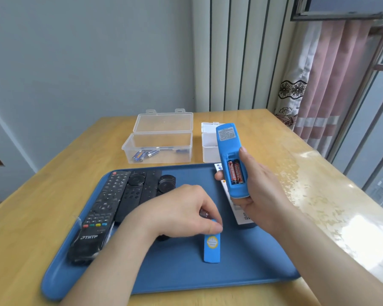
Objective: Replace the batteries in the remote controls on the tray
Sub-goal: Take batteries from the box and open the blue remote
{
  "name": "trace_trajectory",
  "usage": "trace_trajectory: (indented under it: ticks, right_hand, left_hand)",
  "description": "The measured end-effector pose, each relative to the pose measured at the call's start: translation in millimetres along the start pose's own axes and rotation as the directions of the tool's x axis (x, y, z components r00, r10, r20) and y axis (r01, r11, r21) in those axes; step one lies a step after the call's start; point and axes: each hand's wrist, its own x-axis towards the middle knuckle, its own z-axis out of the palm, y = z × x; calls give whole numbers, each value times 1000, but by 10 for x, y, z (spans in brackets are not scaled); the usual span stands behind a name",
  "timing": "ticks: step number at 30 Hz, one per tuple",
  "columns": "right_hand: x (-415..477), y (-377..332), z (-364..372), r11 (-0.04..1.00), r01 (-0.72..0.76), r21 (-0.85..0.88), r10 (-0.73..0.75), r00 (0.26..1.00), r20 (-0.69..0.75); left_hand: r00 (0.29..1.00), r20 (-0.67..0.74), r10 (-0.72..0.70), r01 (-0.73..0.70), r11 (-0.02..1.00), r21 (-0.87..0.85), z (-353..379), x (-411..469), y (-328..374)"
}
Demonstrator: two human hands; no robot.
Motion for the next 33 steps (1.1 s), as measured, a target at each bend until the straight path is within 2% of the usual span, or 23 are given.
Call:
trace_trajectory:
  ticks: [4,5,7,9,11,13,17,20,22,26,29,33]
  right_hand:
    - [6,4,6,1000,-3,15,3,1000,31]
    - [7,0,6,1000,-3,18,2,999,36]
    - [2,-4,6,1000,-4,31,3,999,50]
    - [-7,-4,12,999,-6,42,3,997,71]
    - [-18,4,21,999,-11,40,8,995,95]
    - [-35,7,41,1000,-11,28,8,992,123]
    - [-80,6,65,1000,20,4,-20,988,151]
    - [-94,3,68,994,93,-58,-84,987,136]
    - [-96,-1,66,981,155,-118,-136,978,156]
    - [-98,8,74,953,219,-210,-179,964,196]
    - [-66,12,55,965,155,-212,-113,974,198]
    - [-25,-20,10,980,84,-181,-33,963,266]
  left_hand:
    - [999,29,14,-15,999,43,7,0,-39]
    - [999,-32,15,-14,999,29,-23,-4,-42]
    - [965,-261,0,-23,996,-84,-94,-15,-72]
    - [859,-509,-48,-125,946,-300,-142,-4,-112]
    - [778,-616,-118,-256,837,-484,-158,19,-99]
    - [774,-610,-172,-291,758,-584,-137,40,-28]
    - [828,-519,-210,-186,771,-609,-18,101,66]
    - [886,-410,-218,-173,665,-726,-10,76,138]
    - [895,-405,-189,-204,634,-746,-38,50,157]
    - [850,-486,-204,-274,617,-738,-27,42,196]
    - [803,-533,-266,-317,568,-760,9,59,212]
    - [746,-578,-332,-337,559,-757,9,91,154]
